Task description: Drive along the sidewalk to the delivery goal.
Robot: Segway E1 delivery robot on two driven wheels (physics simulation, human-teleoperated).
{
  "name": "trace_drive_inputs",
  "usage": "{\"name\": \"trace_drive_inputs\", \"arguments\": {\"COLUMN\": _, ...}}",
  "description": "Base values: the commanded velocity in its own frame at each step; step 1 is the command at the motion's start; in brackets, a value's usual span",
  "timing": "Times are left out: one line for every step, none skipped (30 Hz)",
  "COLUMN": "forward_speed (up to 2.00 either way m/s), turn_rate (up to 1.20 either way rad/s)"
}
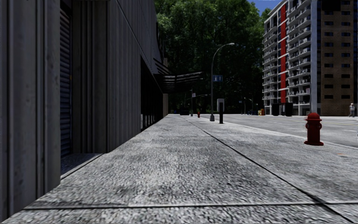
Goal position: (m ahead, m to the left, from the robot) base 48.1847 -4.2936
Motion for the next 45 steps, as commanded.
{"name": "trace_drive_inputs", "arguments": {"forward_speed": 2.00, "turn_rate": -0.33}}
{"name": "trace_drive_inputs", "arguments": {"forward_speed": 2.00, "turn_rate": -0.34}}
{"name": "trace_drive_inputs", "arguments": {"forward_speed": 2.00, "turn_rate": -0.34}}
{"name": "trace_drive_inputs", "arguments": {"forward_speed": 2.00, "turn_rate": -0.34}}
{"name": "trace_drive_inputs", "arguments": {"forward_speed": 2.00, "turn_rate": -0.34}}
{"name": "trace_drive_inputs", "arguments": {"forward_speed": 2.00, "turn_rate": -0.34}}
{"name": "trace_drive_inputs", "arguments": {"forward_speed": 2.00, "turn_rate": -0.34}}
{"name": "trace_drive_inputs", "arguments": {"forward_speed": 2.00, "turn_rate": -0.34}}
{"name": "trace_drive_inputs", "arguments": {"forward_speed": 2.00, "turn_rate": -0.34}}
{"name": "trace_drive_inputs", "arguments": {"forward_speed": 2.00, "turn_rate": -0.34}}
{"name": "trace_drive_inputs", "arguments": {"forward_speed": 2.00, "turn_rate": -0.32}}
{"name": "trace_drive_inputs", "arguments": {"forward_speed": 2.00, "turn_rate": -0.24}}
{"name": "trace_drive_inputs", "arguments": {"forward_speed": 2.00, "turn_rate": -0.24}}
{"name": "trace_drive_inputs", "arguments": {"forward_speed": 2.00, "turn_rate": -0.20}}
{"name": "trace_drive_inputs", "arguments": {"forward_speed": 2.00, "turn_rate": -0.18}}
{"name": "trace_drive_inputs", "arguments": {"forward_speed": 2.00, "turn_rate": 0.00}}
{"name": "trace_drive_inputs", "arguments": {"forward_speed": 2.00, "turn_rate": 0.00}}
{"name": "trace_drive_inputs", "arguments": {"forward_speed": 2.00, "turn_rate": 0.00}}
{"name": "trace_drive_inputs", "arguments": {"forward_speed": 2.00, "turn_rate": 0.00}}
{"name": "trace_drive_inputs", "arguments": {"forward_speed": 2.00, "turn_rate": 0.00}}
{"name": "trace_drive_inputs", "arguments": {"forward_speed": 2.00, "turn_rate": 0.00}}
{"name": "trace_drive_inputs", "arguments": {"forward_speed": 2.00, "turn_rate": 0.00}}
{"name": "trace_drive_inputs", "arguments": {"forward_speed": 2.00, "turn_rate": 0.00}}
{"name": "trace_drive_inputs", "arguments": {"forward_speed": 2.00, "turn_rate": 0.00}}
{"name": "trace_drive_inputs", "arguments": {"forward_speed": 2.00, "turn_rate": 0.00}}
{"name": "trace_drive_inputs", "arguments": {"forward_speed": 2.00, "turn_rate": 0.00}}
{"name": "trace_drive_inputs", "arguments": {"forward_speed": 2.00, "turn_rate": 0.00}}
{"name": "trace_drive_inputs", "arguments": {"forward_speed": 2.00, "turn_rate": 0.00}}
{"name": "trace_drive_inputs", "arguments": {"forward_speed": 2.00, "turn_rate": 0.00}}
{"name": "trace_drive_inputs", "arguments": {"forward_speed": 2.00, "turn_rate": 0.00}}
{"name": "trace_drive_inputs", "arguments": {"forward_speed": 2.00, "turn_rate": 0.00}}
{"name": "trace_drive_inputs", "arguments": {"forward_speed": 2.00, "turn_rate": 0.00}}
{"name": "trace_drive_inputs", "arguments": {"forward_speed": 2.00, "turn_rate": 0.00}}
{"name": "trace_drive_inputs", "arguments": {"forward_speed": 2.00, "turn_rate": 0.00}}
{"name": "trace_drive_inputs", "arguments": {"forward_speed": 2.00, "turn_rate": 0.00}}
{"name": "trace_drive_inputs", "arguments": {"forward_speed": 2.00, "turn_rate": 0.00}}
{"name": "trace_drive_inputs", "arguments": {"forward_speed": 2.00, "turn_rate": 0.00}}
{"name": "trace_drive_inputs", "arguments": {"forward_speed": 2.00, "turn_rate": 0.00}}
{"name": "trace_drive_inputs", "arguments": {"forward_speed": 2.00, "turn_rate": 0.00}}
{"name": "trace_drive_inputs", "arguments": {"forward_speed": 2.00, "turn_rate": 0.00}}
{"name": "trace_drive_inputs", "arguments": {"forward_speed": 2.00, "turn_rate": 0.00}}
{"name": "trace_drive_inputs", "arguments": {"forward_speed": 2.00, "turn_rate": 0.00}}
{"name": "trace_drive_inputs", "arguments": {"forward_speed": 2.00, "turn_rate": 0.00}}
{"name": "trace_drive_inputs", "arguments": {"forward_speed": 2.00, "turn_rate": 0.00}}
{"name": "trace_drive_inputs", "arguments": {"forward_speed": 2.00, "turn_rate": 0.00}}
